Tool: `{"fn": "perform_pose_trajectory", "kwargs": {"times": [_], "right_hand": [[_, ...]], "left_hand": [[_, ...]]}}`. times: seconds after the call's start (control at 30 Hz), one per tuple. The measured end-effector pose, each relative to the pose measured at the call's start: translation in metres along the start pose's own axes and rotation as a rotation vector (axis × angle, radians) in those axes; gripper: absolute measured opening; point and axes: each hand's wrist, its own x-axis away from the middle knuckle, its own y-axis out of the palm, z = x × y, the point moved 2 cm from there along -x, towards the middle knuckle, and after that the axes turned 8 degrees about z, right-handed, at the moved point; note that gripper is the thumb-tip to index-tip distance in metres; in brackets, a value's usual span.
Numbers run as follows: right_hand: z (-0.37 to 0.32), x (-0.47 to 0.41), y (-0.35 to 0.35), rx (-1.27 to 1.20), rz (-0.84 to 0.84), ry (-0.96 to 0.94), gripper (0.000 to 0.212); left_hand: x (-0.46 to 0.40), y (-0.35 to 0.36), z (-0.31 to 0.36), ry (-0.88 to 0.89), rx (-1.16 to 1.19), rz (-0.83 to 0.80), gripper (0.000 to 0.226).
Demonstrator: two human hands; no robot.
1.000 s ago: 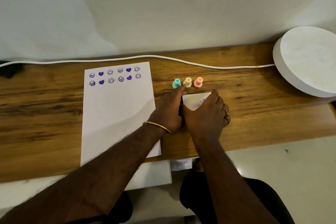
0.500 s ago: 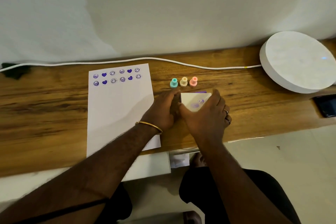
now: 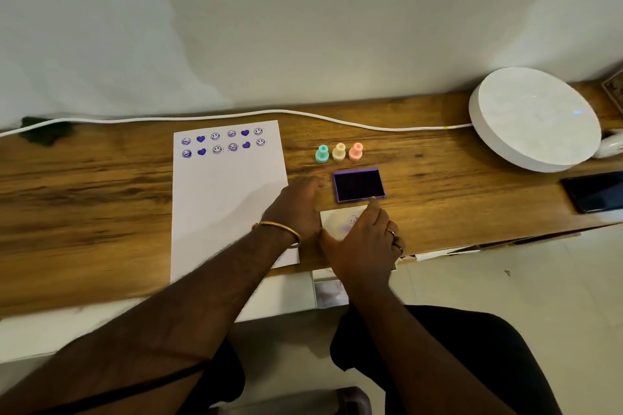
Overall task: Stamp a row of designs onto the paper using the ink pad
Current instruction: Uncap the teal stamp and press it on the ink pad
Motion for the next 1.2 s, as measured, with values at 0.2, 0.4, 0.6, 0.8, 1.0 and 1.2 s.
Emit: {"fn": "perform_pose_trajectory", "kwargs": {"times": [0.2,0.4,0.6,0.8,1.0,1.2], "right_hand": [[-0.001,-0.006,0.007,0.006,0.0,-0.003,0.108],[-0.005,-0.01,0.005,-0.028,0.013,0.035,0.117],[-0.016,-0.025,-0.006,-0.085,0.091,0.006,0.109],[-0.021,-0.033,-0.013,-0.118,0.094,-0.034,0.103],[-0.03,-0.035,-0.02,-0.172,0.082,-0.078,0.093],[-0.041,-0.046,-0.032,-0.508,0.097,-0.117,0.056]], "left_hand": [[-0.012,0.002,-0.005,-0.013,0.044,0.032,0.055],[-0.04,-0.003,-0.003,-0.115,0.128,0.245,0.054],[-0.081,-0.007,-0.001,-0.102,0.016,0.261,0.066],[-0.092,-0.002,-0.013,-0.003,-0.065,0.251,0.056],[-0.081,-0.008,-0.014,0.024,-0.051,0.264,0.041],[-0.038,-0.036,0.002,0.13,0.086,0.252,0.036]]}}
